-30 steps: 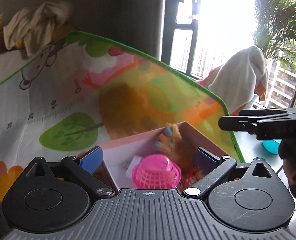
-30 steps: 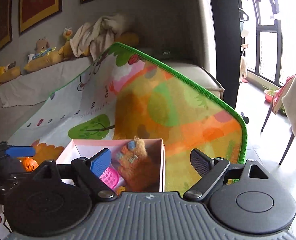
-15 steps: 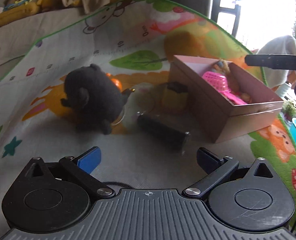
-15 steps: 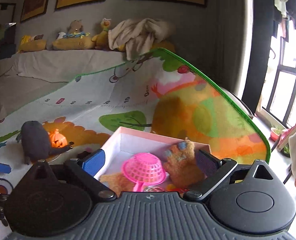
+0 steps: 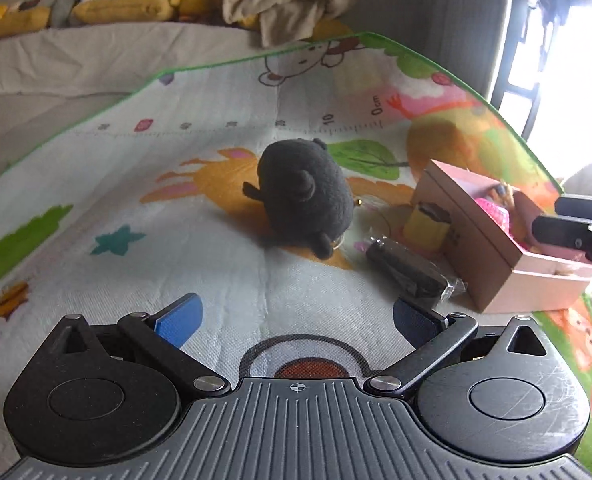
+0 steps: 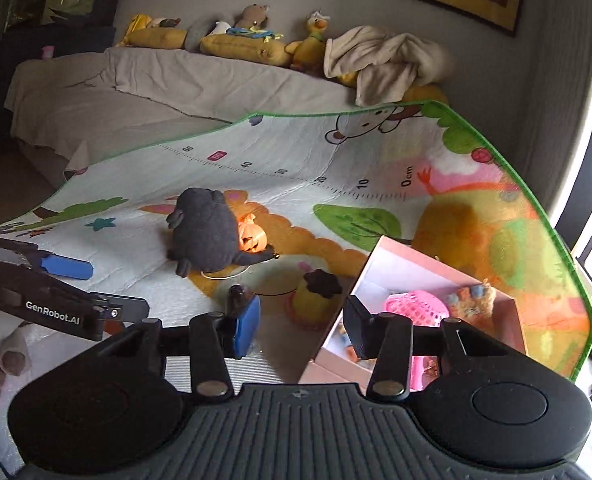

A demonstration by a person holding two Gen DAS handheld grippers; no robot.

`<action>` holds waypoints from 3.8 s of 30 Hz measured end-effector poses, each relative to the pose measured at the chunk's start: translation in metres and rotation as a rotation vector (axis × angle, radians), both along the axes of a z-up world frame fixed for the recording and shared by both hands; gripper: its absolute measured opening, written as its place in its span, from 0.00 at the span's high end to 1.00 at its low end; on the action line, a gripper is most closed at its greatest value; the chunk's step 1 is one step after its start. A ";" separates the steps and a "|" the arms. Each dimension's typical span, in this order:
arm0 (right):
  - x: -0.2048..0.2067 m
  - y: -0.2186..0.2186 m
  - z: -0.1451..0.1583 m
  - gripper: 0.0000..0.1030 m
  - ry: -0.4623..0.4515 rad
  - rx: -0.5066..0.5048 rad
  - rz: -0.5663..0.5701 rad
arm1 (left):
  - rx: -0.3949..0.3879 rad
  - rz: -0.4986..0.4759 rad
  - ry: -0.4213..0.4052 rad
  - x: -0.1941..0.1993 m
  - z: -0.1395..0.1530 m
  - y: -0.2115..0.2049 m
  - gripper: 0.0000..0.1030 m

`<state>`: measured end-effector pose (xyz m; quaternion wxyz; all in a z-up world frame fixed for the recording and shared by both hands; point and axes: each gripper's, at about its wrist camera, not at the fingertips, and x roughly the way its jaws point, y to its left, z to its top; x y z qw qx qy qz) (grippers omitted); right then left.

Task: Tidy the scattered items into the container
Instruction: 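Close the right tool on the black plush toy and lift it, then move the left tool to the bagged black cylinder while the right tool holds the plush, then close the left tool on the bagged black cylinder and lift it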

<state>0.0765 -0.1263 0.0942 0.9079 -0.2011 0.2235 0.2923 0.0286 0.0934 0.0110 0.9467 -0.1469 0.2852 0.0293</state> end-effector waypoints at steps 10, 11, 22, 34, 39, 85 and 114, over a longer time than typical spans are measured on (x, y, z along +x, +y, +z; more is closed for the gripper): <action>0.005 0.044 -0.032 0.55 0.033 -0.085 0.045 | -0.166 0.063 -0.074 -0.013 -0.009 0.023 0.00; 0.007 0.050 -0.035 0.54 0.024 -0.104 0.052 | -0.176 0.078 -0.088 -0.016 -0.009 0.025 0.00; 0.048 0.142 -0.054 0.26 -0.039 -0.025 0.097 | -0.029 0.175 -0.269 -0.021 0.044 0.064 0.00; -0.020 0.060 -0.033 0.45 -0.071 -0.067 0.264 | -0.132 0.225 -0.194 -0.019 0.027 0.076 0.00; -0.046 -0.012 -0.034 0.45 -0.078 -0.136 0.157 | -0.103 0.154 -0.174 -0.011 0.028 0.053 0.00; -0.032 -0.126 -0.077 0.00 0.131 0.154 -0.302 | 0.347 -0.583 0.020 0.079 0.009 -0.086 0.00; -0.026 -0.127 -0.081 0.00 0.173 0.148 -0.322 | 0.483 -0.479 0.132 0.110 0.000 -0.063 0.00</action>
